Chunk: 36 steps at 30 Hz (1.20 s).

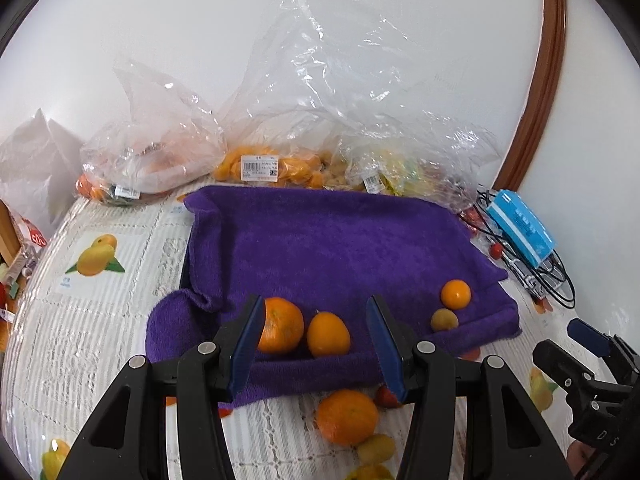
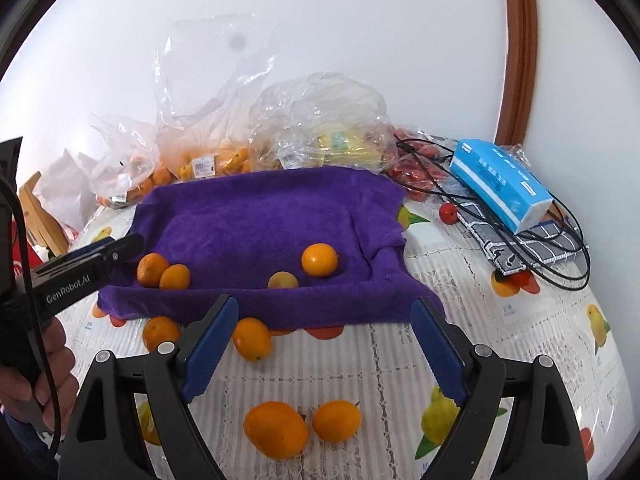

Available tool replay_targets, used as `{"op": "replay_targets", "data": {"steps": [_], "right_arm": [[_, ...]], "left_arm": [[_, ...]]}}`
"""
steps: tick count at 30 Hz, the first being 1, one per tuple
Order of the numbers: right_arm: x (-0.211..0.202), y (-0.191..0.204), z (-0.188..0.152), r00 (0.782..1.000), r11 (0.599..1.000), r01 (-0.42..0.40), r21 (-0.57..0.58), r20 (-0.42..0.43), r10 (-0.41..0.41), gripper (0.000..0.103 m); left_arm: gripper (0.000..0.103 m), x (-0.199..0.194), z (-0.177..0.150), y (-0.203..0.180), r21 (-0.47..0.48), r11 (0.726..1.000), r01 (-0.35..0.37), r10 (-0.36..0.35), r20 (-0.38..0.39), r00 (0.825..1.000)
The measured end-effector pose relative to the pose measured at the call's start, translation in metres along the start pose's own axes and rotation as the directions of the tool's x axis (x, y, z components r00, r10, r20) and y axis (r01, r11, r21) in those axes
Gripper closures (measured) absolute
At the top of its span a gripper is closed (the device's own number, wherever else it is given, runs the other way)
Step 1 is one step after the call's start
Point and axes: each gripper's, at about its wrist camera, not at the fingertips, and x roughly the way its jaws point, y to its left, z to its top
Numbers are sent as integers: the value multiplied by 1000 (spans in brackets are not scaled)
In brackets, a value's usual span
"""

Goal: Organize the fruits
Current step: 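Withdraw both tools from the towel toward the fruits on the tablecloth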

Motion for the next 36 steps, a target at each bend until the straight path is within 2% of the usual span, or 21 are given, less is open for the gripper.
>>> {"op": "replay_targets", "data": {"steps": [6,11,14,17,21,24,27,36], "right_arm": [[0,-2,-12,999,999,-36,29,-17,37,15],[7,-6,-24,995,996,-55,66,-77,60,17],[9,-3,-31,993,996,-65,60,-97,70,27],[8,2,-37,992,997,-68,37,-107,72,30],[9,4,-45,988,995,-88,44,-123,93,42],[12,8,-52,985,995,-94,40,-140,99,46],[12,13,-56,989,998,-67,8,-131,67,46],[15,13,-55,992,999,-40,-19,-123,37,45]], "left_arm": [[53,-8,-11,6,4,1000,12,-12,-16,1000],[53,-14,-21,14,-6,1000,24,-24,-27,999],[53,-16,-26,17,-14,999,39,-39,-42,998],[53,-16,-32,18,-15,999,52,-53,-55,997],[53,-17,-38,17,-7,998,59,-60,-62,996],[53,-18,-41,16,-2,998,64,-64,-66,996],[53,-19,-43,17,-2,998,69,-69,-65,996],[53,-14,-50,23,-18,997,73,-74,-81,994]]}}
